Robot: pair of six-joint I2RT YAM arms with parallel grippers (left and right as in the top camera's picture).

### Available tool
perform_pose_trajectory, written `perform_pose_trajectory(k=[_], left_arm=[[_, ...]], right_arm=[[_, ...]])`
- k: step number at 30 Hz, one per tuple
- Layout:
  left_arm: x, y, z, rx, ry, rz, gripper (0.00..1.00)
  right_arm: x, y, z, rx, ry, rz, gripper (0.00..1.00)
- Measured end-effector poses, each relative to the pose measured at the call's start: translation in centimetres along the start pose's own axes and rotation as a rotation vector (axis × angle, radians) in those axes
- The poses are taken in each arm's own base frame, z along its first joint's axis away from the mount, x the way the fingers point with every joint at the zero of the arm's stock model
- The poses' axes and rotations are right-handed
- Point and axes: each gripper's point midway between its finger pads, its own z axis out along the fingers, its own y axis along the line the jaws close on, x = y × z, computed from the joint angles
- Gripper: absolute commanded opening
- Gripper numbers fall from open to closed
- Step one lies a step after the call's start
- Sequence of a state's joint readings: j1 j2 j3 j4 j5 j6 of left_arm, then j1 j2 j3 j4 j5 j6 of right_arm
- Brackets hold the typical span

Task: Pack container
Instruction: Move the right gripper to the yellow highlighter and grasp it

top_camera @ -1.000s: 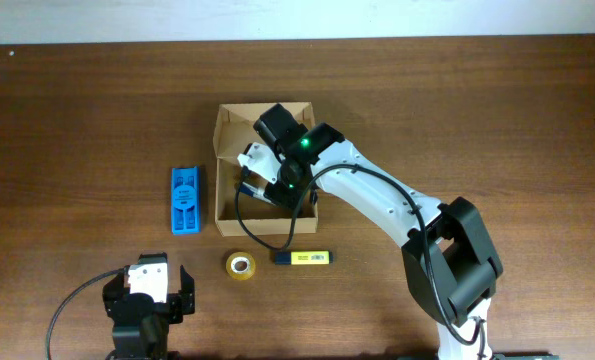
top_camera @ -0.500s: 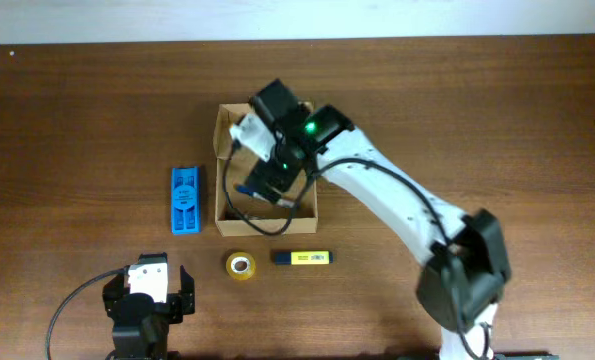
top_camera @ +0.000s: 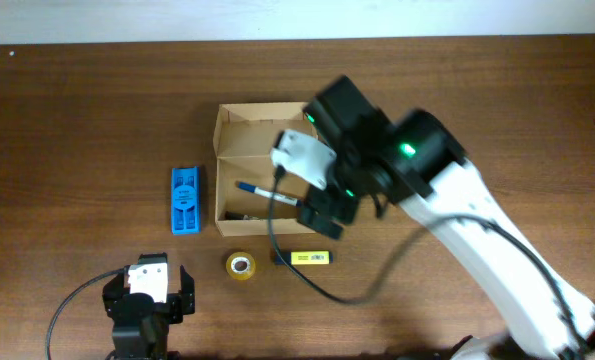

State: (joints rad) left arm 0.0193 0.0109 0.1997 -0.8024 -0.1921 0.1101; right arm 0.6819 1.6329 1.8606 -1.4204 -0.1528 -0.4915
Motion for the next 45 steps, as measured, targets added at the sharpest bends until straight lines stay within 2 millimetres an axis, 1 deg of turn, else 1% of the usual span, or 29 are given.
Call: perform_pose_trajectory(k=[3,5,7,10,11,12,16,19,21,26,30,34,43,45], left_arm=[[0.0,0.0,0.0,0.000,0.000,0.000,1.00],[0.0,0.0,0.0,0.000,0.000,0.000,0.99],[0.0,0.0,0.0,0.000,0.000,0.000,0.99],[0.0,0.0,0.0,0.000,0.000,0.000,1.00],[0.0,0.0,0.0,0.000,0.000,0.000,1.00],[0.0,0.0,0.0,0.000,0.000,0.000,1.00],[0.0,0.0,0.0,0.000,0.000,0.000,1.00],[0.0,0.0,0.0,0.000,0.000,0.000,1.00],[0.0,0.0,0.0,0.000,0.000,0.000,1.00],[0.0,0.0,0.0,0.000,0.000,0.000,0.99],[0.0,0.0,0.0,0.000,0.000,0.000,1.00],[0.0,0.0,0.0,0.000,0.000,0.000,1.00],[0.0,0.0,0.0,0.000,0.000,0.000,0.99],[0.0,0.0,0.0,0.000,0.000,0.000,0.99]], right_arm=[[2.6,1.6,-0.5,-0.005,-0.001,-0.014,0.99],[4.4,2.6,-0.1,-0.008,0.000,-0.018,0.99],[6.0,3.4,0.9,-0.018,0.000,-0.018,0.99],[7.9,4.3,3.2,-0.044,0.012,-0.016,0.99],[8.6,4.7,4.6,-0.058,0.030,-0.014,0.99],[9.0,4.8,5.1,-0.065,0.040,-0.015,0.99],[10.1,6.1,8.6,-0.110,0.086,-0.037,1.00],[10.0,7.1,10.5,-0.145,0.117,-0.068,0.99],[9.9,7.9,11.5,-0.168,0.137,-0.092,0.98],[10.1,10.1,13.8,-0.226,0.213,-0.145,0.97],[10.7,11.0,15.6,-0.243,0.272,-0.175,0.97],[10.5,10.7,16.7,-0.224,0.280,-0.184,0.97],[8.4,9.0,18.2,-0.135,0.208,-0.203,0.97],[8.2,8.7,18.8,-0.123,0.210,-0.204,0.97]])
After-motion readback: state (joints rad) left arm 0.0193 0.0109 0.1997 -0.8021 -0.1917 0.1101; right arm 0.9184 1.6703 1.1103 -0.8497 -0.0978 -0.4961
